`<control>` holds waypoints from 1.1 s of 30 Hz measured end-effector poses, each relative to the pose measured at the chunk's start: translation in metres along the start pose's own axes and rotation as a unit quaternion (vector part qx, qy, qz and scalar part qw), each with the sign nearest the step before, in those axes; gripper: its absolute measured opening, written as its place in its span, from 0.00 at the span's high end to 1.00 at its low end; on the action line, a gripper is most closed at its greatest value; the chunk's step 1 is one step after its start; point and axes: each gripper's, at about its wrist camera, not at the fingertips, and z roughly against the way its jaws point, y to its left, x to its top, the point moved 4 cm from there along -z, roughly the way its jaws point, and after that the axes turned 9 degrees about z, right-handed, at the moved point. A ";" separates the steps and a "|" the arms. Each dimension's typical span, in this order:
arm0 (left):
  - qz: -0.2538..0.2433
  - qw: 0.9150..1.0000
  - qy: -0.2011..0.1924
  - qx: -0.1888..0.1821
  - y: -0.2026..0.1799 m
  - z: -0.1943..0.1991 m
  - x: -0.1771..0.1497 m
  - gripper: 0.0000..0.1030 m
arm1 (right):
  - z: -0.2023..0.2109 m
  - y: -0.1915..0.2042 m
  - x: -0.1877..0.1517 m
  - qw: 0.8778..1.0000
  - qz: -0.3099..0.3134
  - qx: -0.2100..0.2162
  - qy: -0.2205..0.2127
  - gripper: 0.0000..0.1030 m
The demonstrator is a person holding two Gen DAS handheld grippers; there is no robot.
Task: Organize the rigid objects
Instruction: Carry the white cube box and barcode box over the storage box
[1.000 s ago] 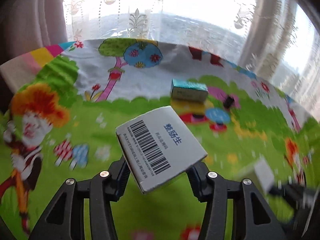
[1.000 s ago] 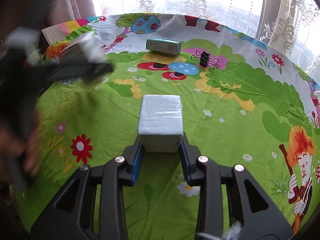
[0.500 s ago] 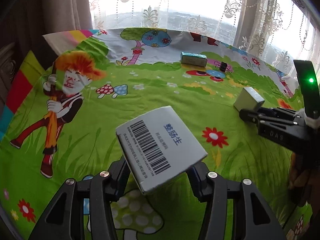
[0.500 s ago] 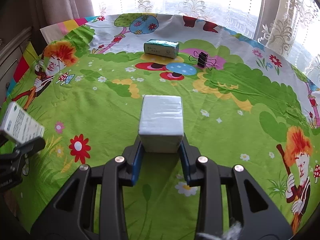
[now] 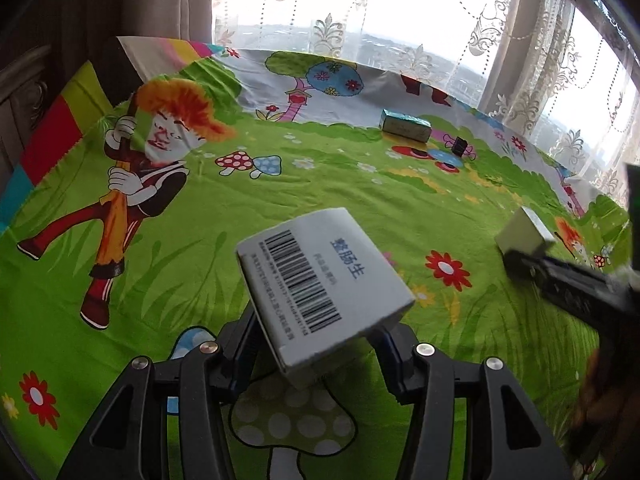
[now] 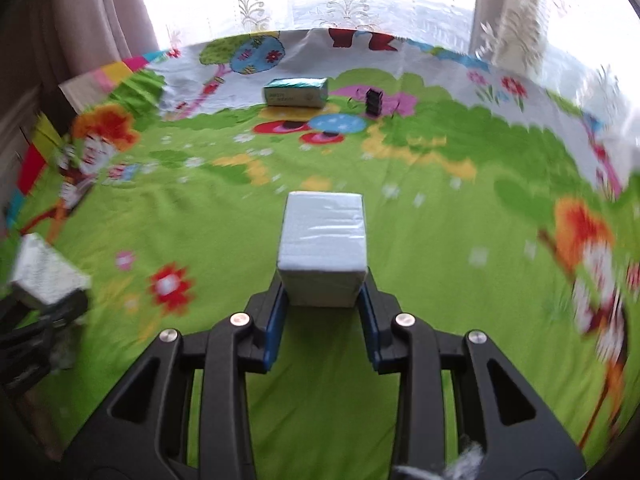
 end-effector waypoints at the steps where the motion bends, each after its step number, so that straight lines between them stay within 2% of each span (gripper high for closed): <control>1: -0.003 1.000 0.000 0.003 -0.001 0.000 0.000 0.49 | 0.008 0.010 -0.008 1.000 -0.004 0.009 -0.002 0.63; 6: -0.005 1.000 0.000 0.007 -0.003 -0.001 -0.001 0.49 | 0.038 0.054 -0.043 0.999 0.036 0.018 0.000 0.63; 16: -0.016 0.999 -0.003 0.029 0.002 0.003 -0.003 0.50 | 0.061 0.094 -0.072 0.996 0.088 0.030 -0.001 0.63; 22: -0.020 0.999 -0.004 0.025 0.012 0.032 -0.032 0.50 | 0.072 0.103 -0.084 0.994 0.098 0.043 0.002 0.63; 28: -0.052 0.998 0.000 0.032 0.019 0.066 -0.064 0.50 | 0.075 0.107 -0.088 0.994 0.093 0.055 0.006 0.63; 33: -0.048 0.998 0.007 0.026 0.033 0.093 -0.082 0.50 | 0.078 0.115 -0.092 0.993 0.098 0.062 0.008 0.63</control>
